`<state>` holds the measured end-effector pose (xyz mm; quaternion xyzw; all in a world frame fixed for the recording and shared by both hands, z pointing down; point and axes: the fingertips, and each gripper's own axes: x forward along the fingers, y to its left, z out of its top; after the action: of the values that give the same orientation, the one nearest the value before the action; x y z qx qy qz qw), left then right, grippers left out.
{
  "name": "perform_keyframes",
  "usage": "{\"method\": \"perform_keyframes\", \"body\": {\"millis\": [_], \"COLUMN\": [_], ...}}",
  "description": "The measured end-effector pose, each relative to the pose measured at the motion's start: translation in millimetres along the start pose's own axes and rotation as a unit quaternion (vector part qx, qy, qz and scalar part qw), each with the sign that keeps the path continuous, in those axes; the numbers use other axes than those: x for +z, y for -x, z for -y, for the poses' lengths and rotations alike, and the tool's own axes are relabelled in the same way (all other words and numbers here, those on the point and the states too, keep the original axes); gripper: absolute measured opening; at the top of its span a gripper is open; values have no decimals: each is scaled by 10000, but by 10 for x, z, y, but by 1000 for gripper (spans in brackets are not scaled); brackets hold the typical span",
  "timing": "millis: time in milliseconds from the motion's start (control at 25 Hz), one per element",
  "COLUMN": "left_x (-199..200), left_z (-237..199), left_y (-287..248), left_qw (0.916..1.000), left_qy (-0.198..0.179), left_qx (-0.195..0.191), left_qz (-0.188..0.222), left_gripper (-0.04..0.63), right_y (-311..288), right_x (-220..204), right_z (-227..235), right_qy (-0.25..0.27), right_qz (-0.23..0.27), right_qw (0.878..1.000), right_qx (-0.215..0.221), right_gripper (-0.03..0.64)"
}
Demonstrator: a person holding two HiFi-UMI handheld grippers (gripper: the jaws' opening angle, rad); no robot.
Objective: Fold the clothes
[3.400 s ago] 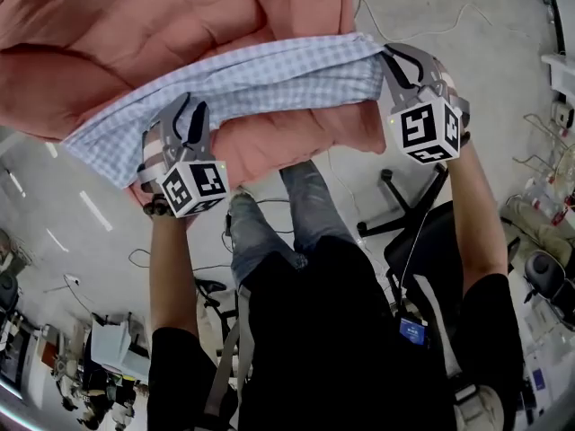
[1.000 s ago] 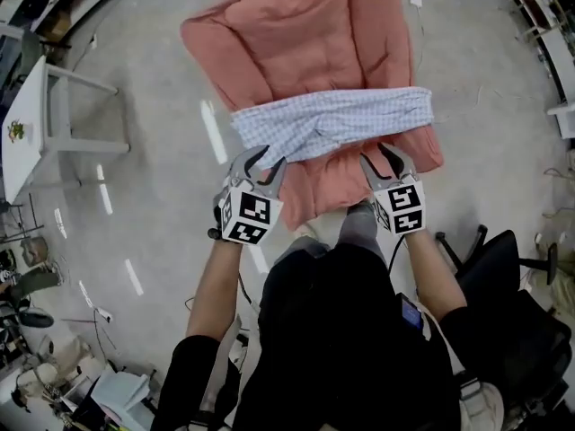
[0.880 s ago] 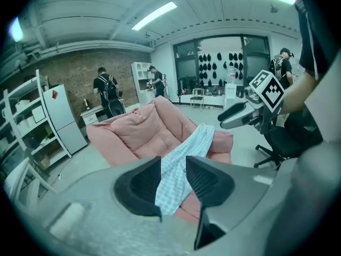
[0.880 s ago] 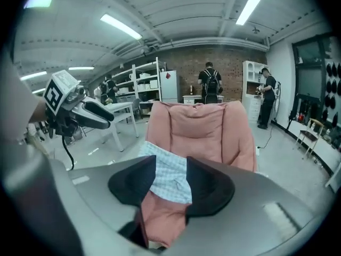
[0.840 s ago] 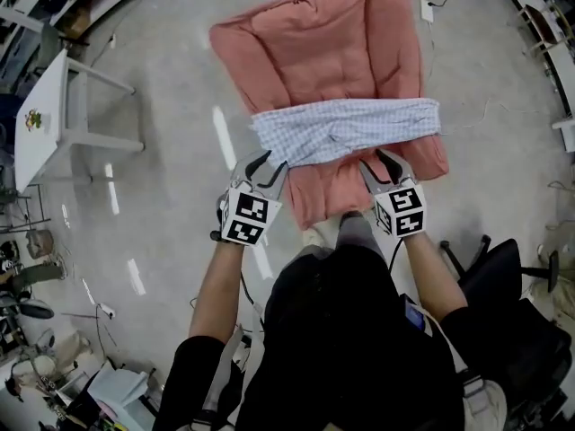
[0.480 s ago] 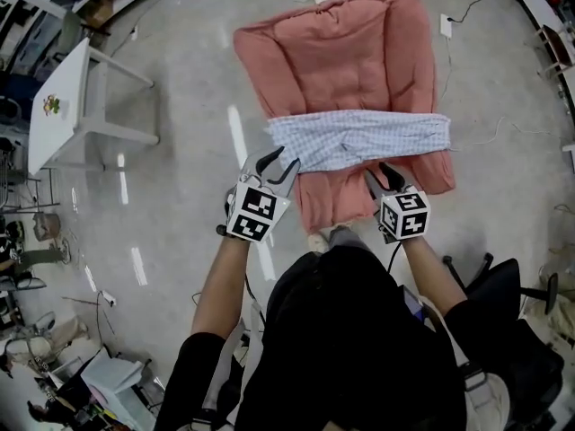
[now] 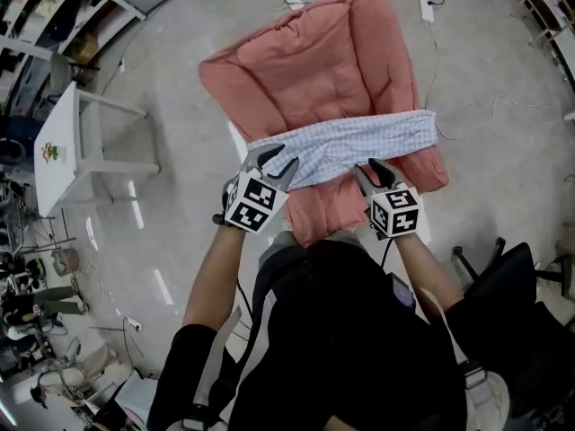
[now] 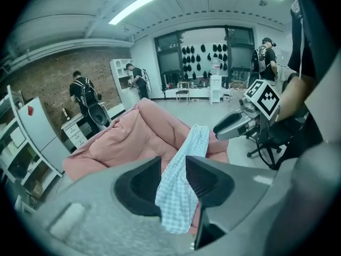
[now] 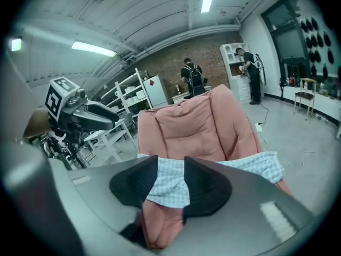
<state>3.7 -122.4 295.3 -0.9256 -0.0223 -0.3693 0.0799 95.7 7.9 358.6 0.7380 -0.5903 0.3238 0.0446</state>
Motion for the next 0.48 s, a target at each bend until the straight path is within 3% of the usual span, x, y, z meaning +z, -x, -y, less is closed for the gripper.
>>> {"method": "perform_keyframes", "body": {"millis": [160, 240, 360, 480], "left_x": [-42, -73, -162, -431], "left_z": [-235, -304, -318, -298], "left_y": [-257, -424, -749, -1064], "left_qw": [9992, 9969, 9873, 9724], "left_qy": [-208, -381, -723, -1118], "left_qx": [-316, -679, -1391, -1986], "left_qz": [-99, -125, -257, -491], "left_gripper": [152, 152, 143, 137], "right_y": [-164, -189, -237, -399], "right_x": [-21, -98, -268, -453], "right_z": [123, 117, 133, 164], "right_qy": [-390, -605, -953, -1146], "right_qz": [104, 92, -11, -165], "right_qw": [9986, 9960, 9878, 9795], "right_qx": [-331, -644, -1232, -1651], "right_gripper": [156, 154, 146, 132]}}
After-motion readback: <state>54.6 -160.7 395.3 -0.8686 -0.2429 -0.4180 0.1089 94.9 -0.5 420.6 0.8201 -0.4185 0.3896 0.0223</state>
